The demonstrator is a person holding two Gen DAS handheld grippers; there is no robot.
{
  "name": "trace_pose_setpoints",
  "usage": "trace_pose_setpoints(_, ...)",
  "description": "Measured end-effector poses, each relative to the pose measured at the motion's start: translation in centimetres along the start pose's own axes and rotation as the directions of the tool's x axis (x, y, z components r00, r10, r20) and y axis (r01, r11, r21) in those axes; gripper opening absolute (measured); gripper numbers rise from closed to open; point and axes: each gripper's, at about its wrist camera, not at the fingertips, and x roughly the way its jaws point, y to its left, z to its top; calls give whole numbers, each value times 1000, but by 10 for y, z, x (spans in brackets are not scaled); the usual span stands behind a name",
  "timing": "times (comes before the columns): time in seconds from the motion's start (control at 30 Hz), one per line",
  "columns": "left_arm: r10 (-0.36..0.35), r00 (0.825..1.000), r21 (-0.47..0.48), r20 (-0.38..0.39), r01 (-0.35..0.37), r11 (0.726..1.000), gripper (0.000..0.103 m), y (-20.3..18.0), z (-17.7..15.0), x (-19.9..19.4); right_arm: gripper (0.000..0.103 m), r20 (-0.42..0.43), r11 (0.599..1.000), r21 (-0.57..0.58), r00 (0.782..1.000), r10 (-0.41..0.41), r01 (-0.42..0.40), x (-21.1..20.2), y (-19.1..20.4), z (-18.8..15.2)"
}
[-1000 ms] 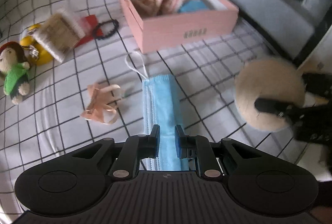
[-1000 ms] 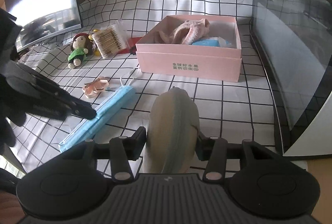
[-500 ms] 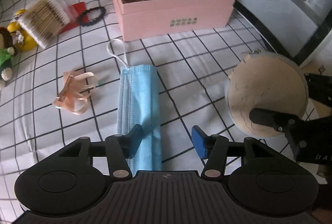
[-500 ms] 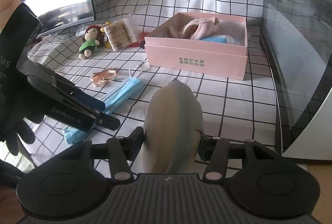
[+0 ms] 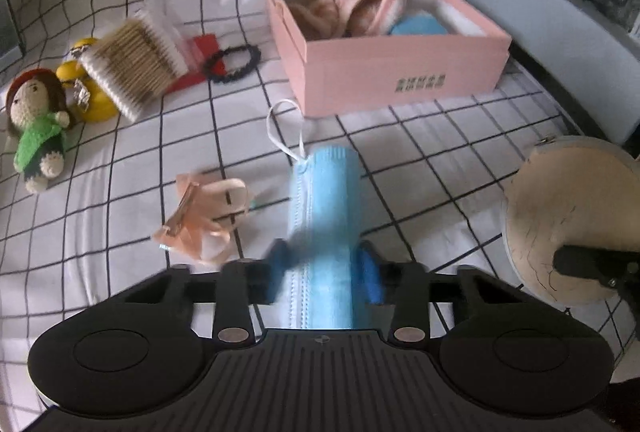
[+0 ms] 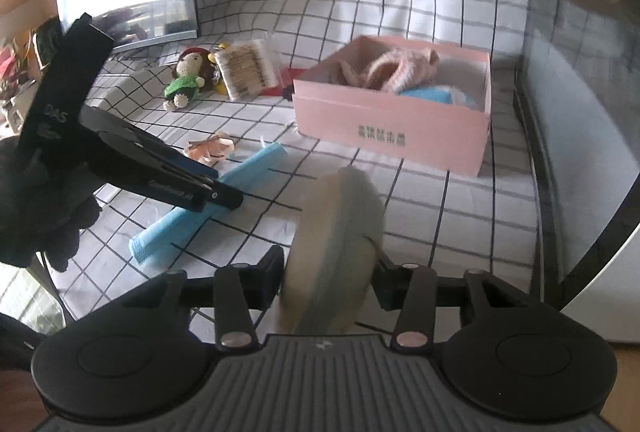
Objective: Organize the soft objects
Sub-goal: 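Carry the mask with the left gripper while the right gripper carries the pad toward the pink box, then open the left gripper over the pink box while the right gripper releases the pad inside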
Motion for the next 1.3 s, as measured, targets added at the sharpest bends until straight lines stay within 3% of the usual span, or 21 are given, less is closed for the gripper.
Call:
trace_pose_setpoints(0.27, -104, 993, 35, 55, 102, 994, 13, -5, -13, -18, 40, 54, 999, 0, 997, -54, 54, -31, -9, 10)
trace_pose_setpoints(0.4, -211, 974, 57, 89, 206, 977, 13, -18, -2, -53, 40, 67, 997, 16, 995, -73, 72, -45, -13, 10)
trace_pose_setpoints(0.5, -271, 947, 82, 171, 260, 962, 13, -27, 30, -87, 40, 106, 997, 37, 992, -74, 71, -59, -14, 13)
trace_pose_setpoints(0.67, -345, 875, 45, 341, 351, 935, 13, -18, 115, -117, 40, 188, 995, 67, 979, -83, 71, -75, -14, 23)
trace_pose_setpoints(0.77, -342, 836, 12, 429, 373, 928, 18, -5, 162, -104, 40, 191, 992, 96, 976, -101, 84, -72, -12, 23)
trace_pose_setpoints(0.87, -331, 817, -51, 473, 400, 915, 23, 7, 192, -63, 40, 169, 986, 119, 976, -134, 115, -68, -9, 18)
trace_pose_setpoints(0.93, -302, 825, -104, 477, 394, 913, 23, 15, 199, -28, 40, 133, 980, 145, 979, -156, 137, -67, -7, 13)
trace_pose_setpoints(1.03, -275, 884, -221, 377, 374, 901, 24, 24, 195, 40, 40, 81, 970, 172, 979, -186, 170, -67, -8, 6)
trace_pose_setpoints(1.07, -279, 904, -253, 324, 367, 895, 17, 26, 191, 61, 40, 66, 967, 179, 978, -196, 181, -68, -9, 4)
trace_pose_setpoints(1.13, -266, 936, -284, 232, 327, 901, 17, 27, 184, 92, 40, 48, 961, 195, 976, -210, 197, -68, -12, 0)
trace_pose_setpoints(1.2, -255, 934, -257, 249, 317, 913, 23, 25, 180, 94, 40, 38, 956, 208, 975, -217, 205, -66, -13, 1)
trace_pose_setpoints(1.3, -276, 931, -252, 240, 335, 908, 23, 25, 181, 81, 40, 54, 956, 202, 972, -227, 212, -62, -13, 9)
